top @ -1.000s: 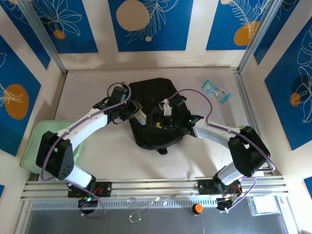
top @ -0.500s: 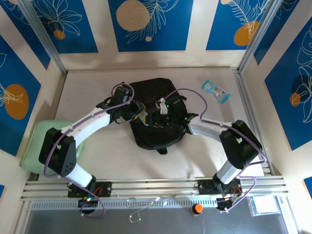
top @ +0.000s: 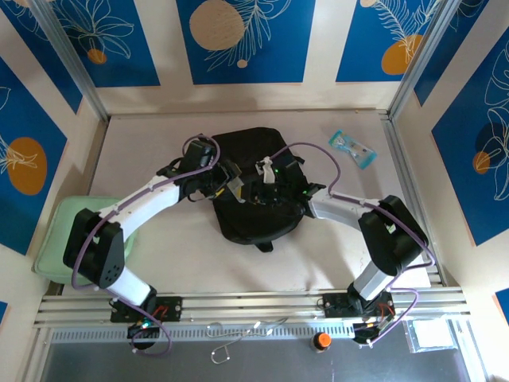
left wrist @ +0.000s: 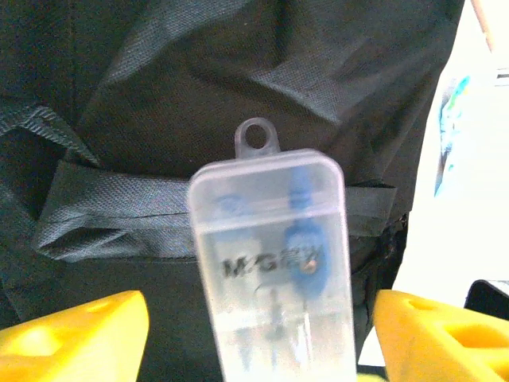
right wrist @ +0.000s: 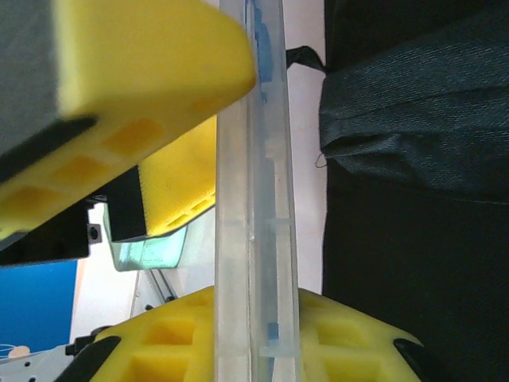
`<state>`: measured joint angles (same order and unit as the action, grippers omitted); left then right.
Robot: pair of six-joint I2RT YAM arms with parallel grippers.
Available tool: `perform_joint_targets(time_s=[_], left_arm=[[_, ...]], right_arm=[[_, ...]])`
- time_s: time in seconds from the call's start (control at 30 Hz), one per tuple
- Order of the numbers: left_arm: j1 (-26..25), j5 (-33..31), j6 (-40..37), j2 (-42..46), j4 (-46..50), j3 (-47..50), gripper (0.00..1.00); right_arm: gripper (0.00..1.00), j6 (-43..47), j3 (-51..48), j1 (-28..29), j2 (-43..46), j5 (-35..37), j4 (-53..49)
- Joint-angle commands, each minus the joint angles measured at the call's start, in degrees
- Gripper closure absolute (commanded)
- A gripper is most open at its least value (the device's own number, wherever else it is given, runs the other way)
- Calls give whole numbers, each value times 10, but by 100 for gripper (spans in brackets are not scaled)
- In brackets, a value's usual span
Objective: Pack books, pencil case, and school supplies into a backpack
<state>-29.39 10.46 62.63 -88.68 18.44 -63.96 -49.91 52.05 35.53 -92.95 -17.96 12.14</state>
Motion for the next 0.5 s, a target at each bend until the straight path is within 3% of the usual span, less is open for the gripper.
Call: perform_joint_targets(time_s=[0.0,0.1,0.2,0.33,0.47], left_arm=[[2,-35,-69,11,28,-27,18],[4,-56,-140,9,46,-42,12],[4,-38,-213,-8,50,-62,10],[2,7,-290,-53,62,-105,10],[1,12,-355,-109,89,-158,14]], right_arm=[[85,16,-12,-15,25,15,-29],[85,22,-33,-39,52,25,-52],[86,27,-62,-68,88,29,-72],[85,34,-89,-105,138,41,-112],[86,40,-101,-131,177,55,-153]])
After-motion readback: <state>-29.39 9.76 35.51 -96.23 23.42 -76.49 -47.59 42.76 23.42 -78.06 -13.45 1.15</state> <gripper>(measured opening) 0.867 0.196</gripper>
